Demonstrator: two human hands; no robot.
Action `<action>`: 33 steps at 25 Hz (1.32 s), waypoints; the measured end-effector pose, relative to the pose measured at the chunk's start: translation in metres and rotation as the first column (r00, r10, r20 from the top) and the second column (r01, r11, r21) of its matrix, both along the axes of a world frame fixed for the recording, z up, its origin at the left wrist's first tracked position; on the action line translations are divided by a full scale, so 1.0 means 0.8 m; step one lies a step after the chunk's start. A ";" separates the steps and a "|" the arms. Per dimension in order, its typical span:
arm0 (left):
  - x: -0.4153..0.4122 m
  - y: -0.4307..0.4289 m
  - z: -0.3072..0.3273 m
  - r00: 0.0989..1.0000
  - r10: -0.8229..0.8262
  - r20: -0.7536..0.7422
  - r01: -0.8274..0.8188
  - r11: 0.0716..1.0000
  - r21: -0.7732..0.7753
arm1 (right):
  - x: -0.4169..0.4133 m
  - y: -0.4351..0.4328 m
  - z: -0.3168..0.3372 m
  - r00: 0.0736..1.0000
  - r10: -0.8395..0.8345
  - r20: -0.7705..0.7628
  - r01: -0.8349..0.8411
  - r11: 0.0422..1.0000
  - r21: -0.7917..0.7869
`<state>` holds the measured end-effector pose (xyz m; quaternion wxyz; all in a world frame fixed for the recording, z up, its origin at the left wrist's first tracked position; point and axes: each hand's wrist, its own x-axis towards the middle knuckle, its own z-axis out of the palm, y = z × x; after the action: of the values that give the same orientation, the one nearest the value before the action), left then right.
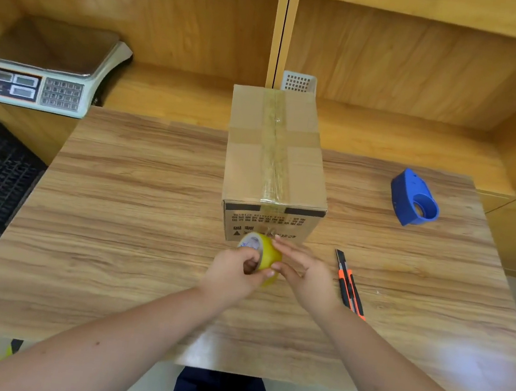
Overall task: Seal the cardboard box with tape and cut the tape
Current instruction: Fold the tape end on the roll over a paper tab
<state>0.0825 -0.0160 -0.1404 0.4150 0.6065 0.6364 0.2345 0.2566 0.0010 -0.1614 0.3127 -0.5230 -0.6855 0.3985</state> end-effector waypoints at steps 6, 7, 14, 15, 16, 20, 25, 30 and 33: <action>-0.002 -0.006 0.051 0.964 0.110 0.242 -0.133 0.988 0.080 | -0.004 0.009 0.061 0.998 0.034 0.051 -0.048 0.947 0.317; -0.002 -0.006 0.062 0.946 0.129 0.297 -0.157 0.985 0.072 | -0.006 0.011 0.072 0.998 0.036 0.059 -0.055 0.932 0.359; -0.006 0.024 0.135 0.848 0.146 0.510 -0.246 0.960 0.134 | -0.018 0.042 0.160 0.998 0.045 0.035 -0.057 0.794 0.605; -0.007 0.031 0.146 0.846 0.143 0.514 -0.253 0.955 0.152 | -0.020 0.049 0.173 0.999 0.037 0.025 -0.044 0.784 0.619; -0.009 0.038 0.156 0.847 0.137 0.514 -0.260 0.949 0.176 | -0.022 0.056 0.185 1.000 0.024 0.001 -0.020 0.790 0.613; -0.014 0.065 0.194 0.861 0.091 0.501 -0.260 0.924 0.279 | -0.033 0.079 0.235 0.990 -0.022 -0.138 0.091 0.849 0.520; -0.020 0.107 0.246 0.889 0.013 0.458 -0.218 0.892 0.396 | -0.042 0.118 0.298 0.979 -0.054 -0.194 0.146 0.855 0.498; -0.019 0.140 0.277 0.899 0.004 0.438 -0.221 0.867 0.447 | -0.052 0.146 0.345 0.993 -0.118 -0.002 0.098 0.813 0.574; -0.019 0.146 0.286 0.875 0.018 0.483 -0.251 0.871 0.422 | -0.060 0.151 0.359 0.973 -0.161 0.167 0.024 0.787 0.616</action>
<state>0.0673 0.1007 0.0888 0.3764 0.5678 0.4836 0.5496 0.2089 0.1218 0.1257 0.4094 -0.4663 -0.7799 0.0825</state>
